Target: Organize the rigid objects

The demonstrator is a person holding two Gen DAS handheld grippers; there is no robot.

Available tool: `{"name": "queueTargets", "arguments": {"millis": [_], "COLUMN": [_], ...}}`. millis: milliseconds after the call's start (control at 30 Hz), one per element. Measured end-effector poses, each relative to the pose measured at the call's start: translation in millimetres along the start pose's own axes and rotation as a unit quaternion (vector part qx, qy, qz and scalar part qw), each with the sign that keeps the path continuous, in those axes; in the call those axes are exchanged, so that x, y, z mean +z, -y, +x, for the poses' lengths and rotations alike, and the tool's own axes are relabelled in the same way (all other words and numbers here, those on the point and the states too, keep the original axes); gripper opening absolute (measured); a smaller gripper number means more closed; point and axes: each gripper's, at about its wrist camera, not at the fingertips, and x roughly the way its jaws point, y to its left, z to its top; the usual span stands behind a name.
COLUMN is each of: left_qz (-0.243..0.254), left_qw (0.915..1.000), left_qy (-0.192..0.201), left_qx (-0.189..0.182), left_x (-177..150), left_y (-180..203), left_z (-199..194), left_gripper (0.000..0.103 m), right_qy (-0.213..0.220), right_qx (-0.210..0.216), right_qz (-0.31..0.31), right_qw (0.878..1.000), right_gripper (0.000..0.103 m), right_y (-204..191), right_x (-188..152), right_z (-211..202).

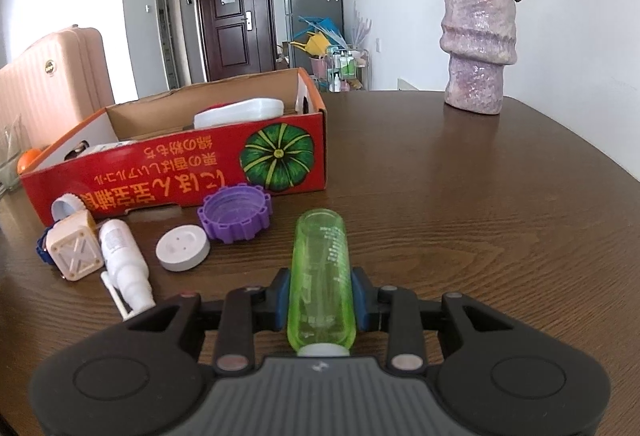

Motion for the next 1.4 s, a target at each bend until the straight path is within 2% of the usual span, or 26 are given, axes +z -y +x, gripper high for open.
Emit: {"name": "queueTargets", "arguments": {"millis": [333, 533, 1033, 1133, 1167, 1400], "left_qz": [0.005, 0.013, 0.045, 0.050, 0.052, 0.064], "left_qw": [0.9999, 0.9993, 0.9940, 0.9928, 0.9924, 0.9890], "left_qy": [0.006, 0.016, 0.039, 0.043, 0.044, 0.055], "left_qx": [-0.010, -0.031, -0.092, -0.099, -0.102, -0.121], "left_x": [-6, -3, 8, 11, 12, 25], "left_y": [4, 13, 66, 74, 77, 100], "left_z": [-15, -30, -61, -64, -65, -73], "left_gripper": [0.045, 0.045, 0.045, 0.045, 0.045, 0.045], "right_qy": [0.017, 0.029, 0.058, 0.060, 0.062, 0.069], "right_qx": [0.032, 0.053, 0.072, 0.074, 0.076, 0.094], "right_qz": [0.010, 0.012, 0.013, 0.012, 0.011, 0.001], "right_qw": [0.999, 0.998, 0.996, 0.995, 0.995, 0.993], "right_gripper": [0.030, 0.030, 0.029, 0.027, 0.022, 0.022], "right_y": [1, -1, -5, -8, -9, -20], "right_x": [2, 8, 28, 33, 35, 50], "right_z": [-12, -23, -40, -41, -41, -46]}}
